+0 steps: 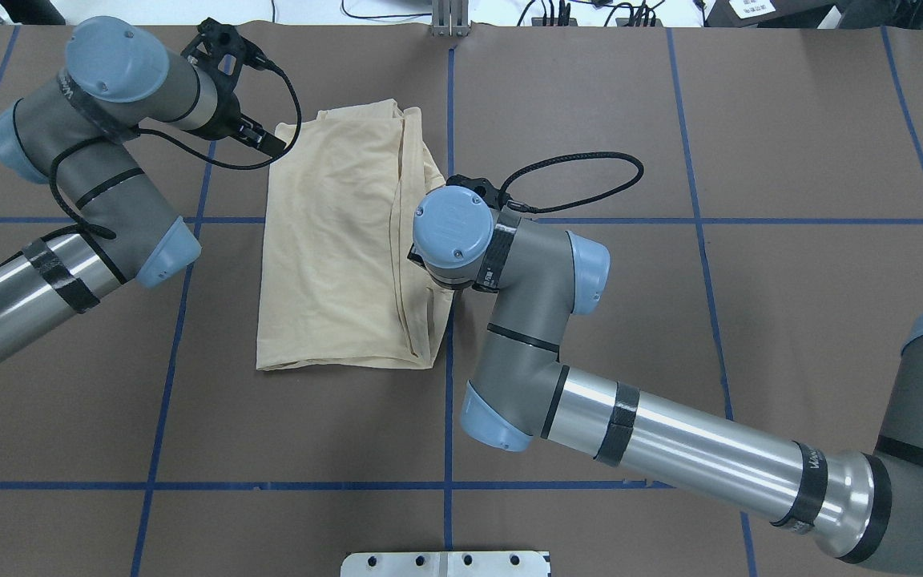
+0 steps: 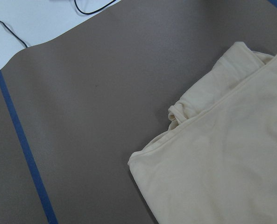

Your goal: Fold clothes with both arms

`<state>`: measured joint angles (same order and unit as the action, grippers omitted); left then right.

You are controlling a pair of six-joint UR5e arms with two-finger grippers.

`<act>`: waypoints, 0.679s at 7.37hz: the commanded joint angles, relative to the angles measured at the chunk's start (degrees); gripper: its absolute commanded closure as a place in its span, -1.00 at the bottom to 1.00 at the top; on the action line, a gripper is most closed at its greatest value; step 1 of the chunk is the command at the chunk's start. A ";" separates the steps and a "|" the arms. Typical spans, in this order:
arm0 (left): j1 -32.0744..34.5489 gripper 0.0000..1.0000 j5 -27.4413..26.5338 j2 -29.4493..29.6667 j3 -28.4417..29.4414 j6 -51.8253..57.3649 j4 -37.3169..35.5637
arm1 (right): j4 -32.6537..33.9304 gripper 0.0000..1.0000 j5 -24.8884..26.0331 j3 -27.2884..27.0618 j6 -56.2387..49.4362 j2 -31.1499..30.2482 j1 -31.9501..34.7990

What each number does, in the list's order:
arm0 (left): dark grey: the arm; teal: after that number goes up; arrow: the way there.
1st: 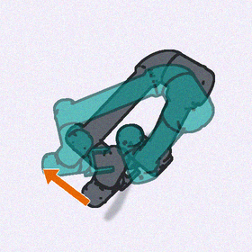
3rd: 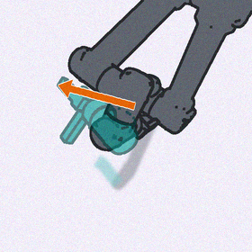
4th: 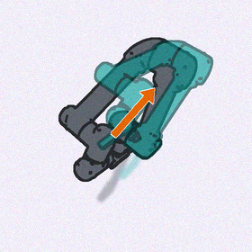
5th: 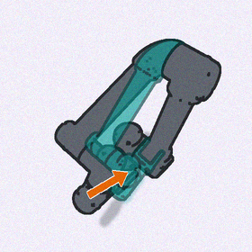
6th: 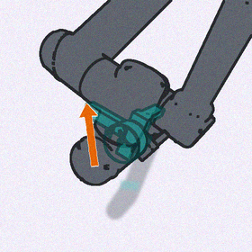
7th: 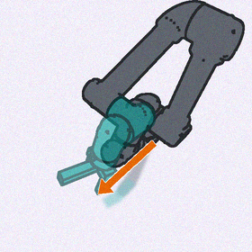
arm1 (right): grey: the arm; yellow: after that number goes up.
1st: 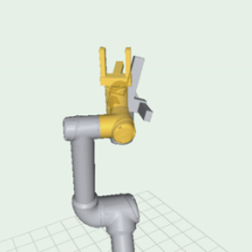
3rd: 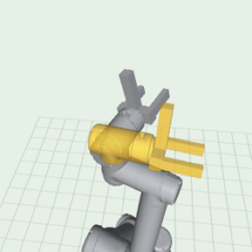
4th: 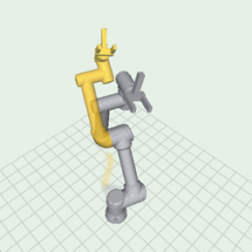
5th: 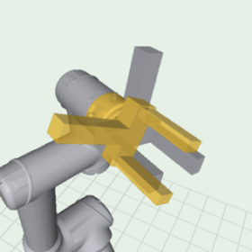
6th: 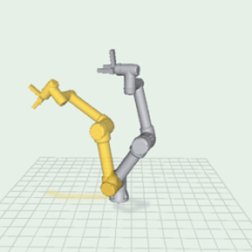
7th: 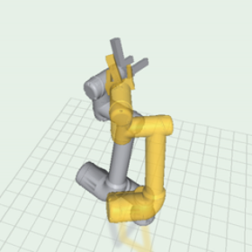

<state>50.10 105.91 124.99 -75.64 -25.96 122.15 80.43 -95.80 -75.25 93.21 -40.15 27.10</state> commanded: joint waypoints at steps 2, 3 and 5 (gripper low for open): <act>-0.09 -1.00 0.00 -0.10 -0.03 -0.05 0.02 | 2.61 0.30 0.09 -0.25 0.04 0.68 -0.29; -0.09 -1.00 0.00 -0.10 -0.03 -0.05 0.02 | 2.80 0.30 0.18 -0.43 0.13 0.60 -0.56; -0.09 -1.00 0.00 -0.18 -0.47 -0.05 0.02 | 2.80 0.30 1.22 -0.25 0.30 0.68 -1.69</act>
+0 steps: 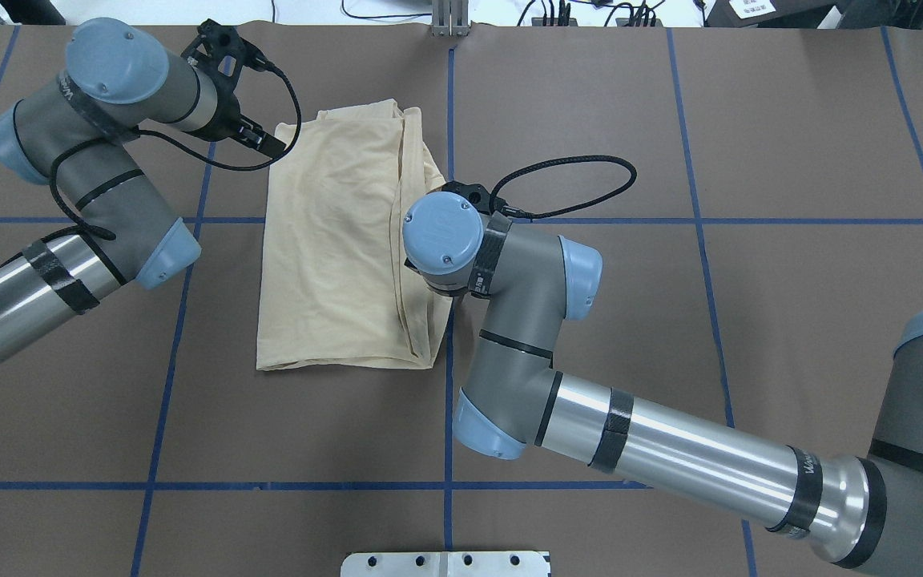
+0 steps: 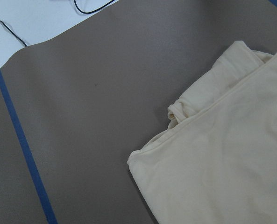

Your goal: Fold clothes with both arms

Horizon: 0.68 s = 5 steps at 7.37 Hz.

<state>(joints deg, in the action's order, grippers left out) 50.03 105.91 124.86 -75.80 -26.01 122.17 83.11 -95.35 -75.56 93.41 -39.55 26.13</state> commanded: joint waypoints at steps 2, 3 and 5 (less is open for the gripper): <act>-0.02 -1.00 0.00 -0.76 -1.10 0.00 0.00 | 0.03 0.57 2.19 0.06 0.37 0.35 -1.43; -0.02 -1.00 0.00 -0.85 -1.10 0.00 -0.09 | -0.05 1.00 2.19 -0.03 0.54 0.35 -1.43; -0.11 -1.00 0.00 -0.85 -1.10 0.00 0.00 | 0.12 1.00 2.10 -1.25 0.37 -0.09 -1.34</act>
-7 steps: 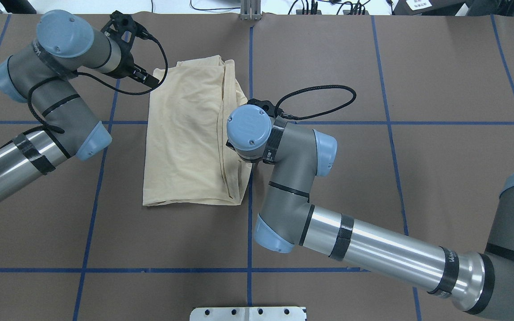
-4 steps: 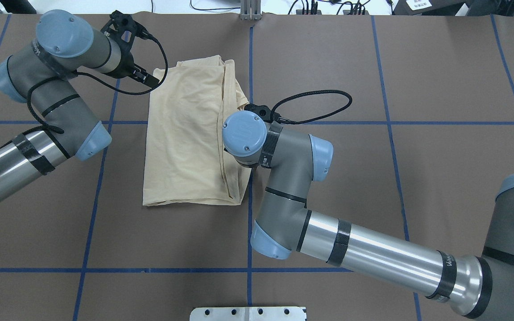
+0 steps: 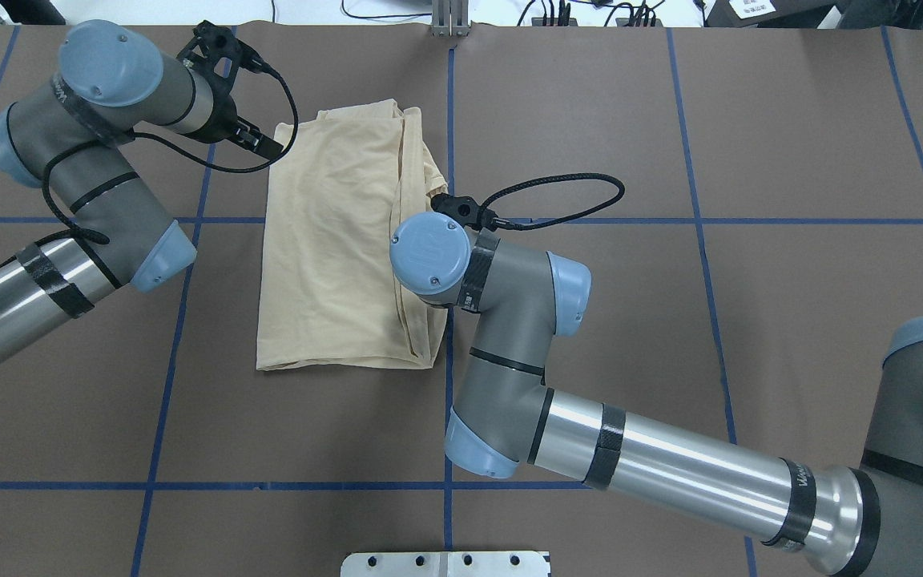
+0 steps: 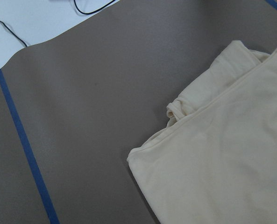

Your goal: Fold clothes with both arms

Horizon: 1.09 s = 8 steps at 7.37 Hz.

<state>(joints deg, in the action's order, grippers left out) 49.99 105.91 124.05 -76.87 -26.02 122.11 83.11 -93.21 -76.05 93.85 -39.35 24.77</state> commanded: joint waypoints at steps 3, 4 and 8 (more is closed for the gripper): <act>-0.50 -1.00 0.00 -0.04 -0.04 0.00 0.06 | 0.21 1.00 -1.09 -20.27 -0.60 -16.55 1.24; -0.50 -1.00 0.00 -0.04 -0.04 0.00 0.06 | 0.21 1.00 -0.48 -26.11 -0.16 -21.77 0.11; -1.73 -1.00 0.09 -0.04 -0.83 -2.37 0.06 | 1.44 1.00 4.70 -29.33 3.01 -24.55 -5.87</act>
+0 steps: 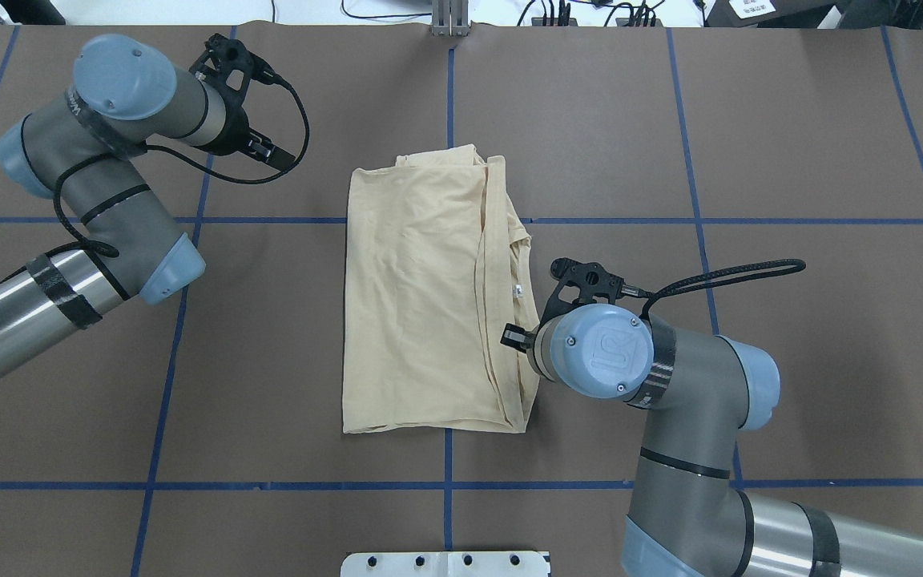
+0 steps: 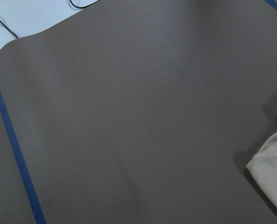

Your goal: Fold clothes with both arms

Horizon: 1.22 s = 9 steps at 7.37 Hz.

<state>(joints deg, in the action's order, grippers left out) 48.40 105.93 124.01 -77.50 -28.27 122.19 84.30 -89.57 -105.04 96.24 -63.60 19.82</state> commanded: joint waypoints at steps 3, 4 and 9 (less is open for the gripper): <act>-0.15 -1.00 0.07 0.00 -0.28 -0.12 -0.02 | 0.86 -1.00 1.94 0.97 -3.66 0.13 0.90; -0.15 -1.00 0.07 0.00 -0.46 -0.12 -0.02 | 2.17 -1.00 1.59 4.72 -7.43 4.32 4.23; -0.15 -1.00 1.65 0.00 -0.63 -0.12 -0.02 | 11.83 -1.00 -4.65 19.86 -12.74 19.81 7.34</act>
<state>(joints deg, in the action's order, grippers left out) 48.25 107.46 124.01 -78.13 -28.39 122.17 93.56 -93.83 -86.83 84.61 -46.29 27.14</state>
